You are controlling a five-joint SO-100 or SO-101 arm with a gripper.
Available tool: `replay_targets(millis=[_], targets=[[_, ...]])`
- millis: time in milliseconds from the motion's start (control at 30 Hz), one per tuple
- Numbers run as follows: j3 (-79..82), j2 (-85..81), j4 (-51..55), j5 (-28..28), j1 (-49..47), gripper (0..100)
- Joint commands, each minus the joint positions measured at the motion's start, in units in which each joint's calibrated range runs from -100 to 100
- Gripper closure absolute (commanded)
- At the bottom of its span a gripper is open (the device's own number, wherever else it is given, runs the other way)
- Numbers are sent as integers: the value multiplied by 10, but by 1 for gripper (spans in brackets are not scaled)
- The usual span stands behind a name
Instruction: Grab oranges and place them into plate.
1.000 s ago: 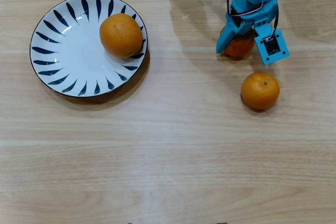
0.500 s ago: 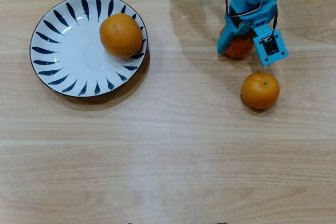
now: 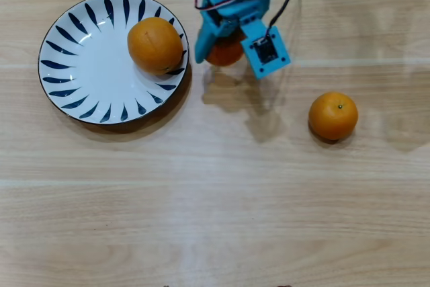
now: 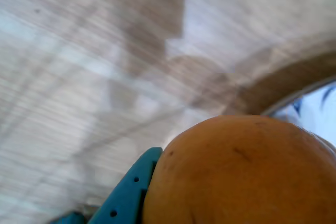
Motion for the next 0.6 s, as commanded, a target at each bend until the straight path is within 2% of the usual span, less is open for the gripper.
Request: replay_targets(millis=[0, 100, 200, 300, 467, 567], targets=[[-74, -68, 43, 94, 120, 69], [-76, -69, 35, 160, 195, 69], [-76, -52, 26, 195, 270, 69], [-76, -25, 8, 216, 325, 69], [-76, 34, -37, 225, 348, 68], [-76, 53, -48, 220, 346, 60]])
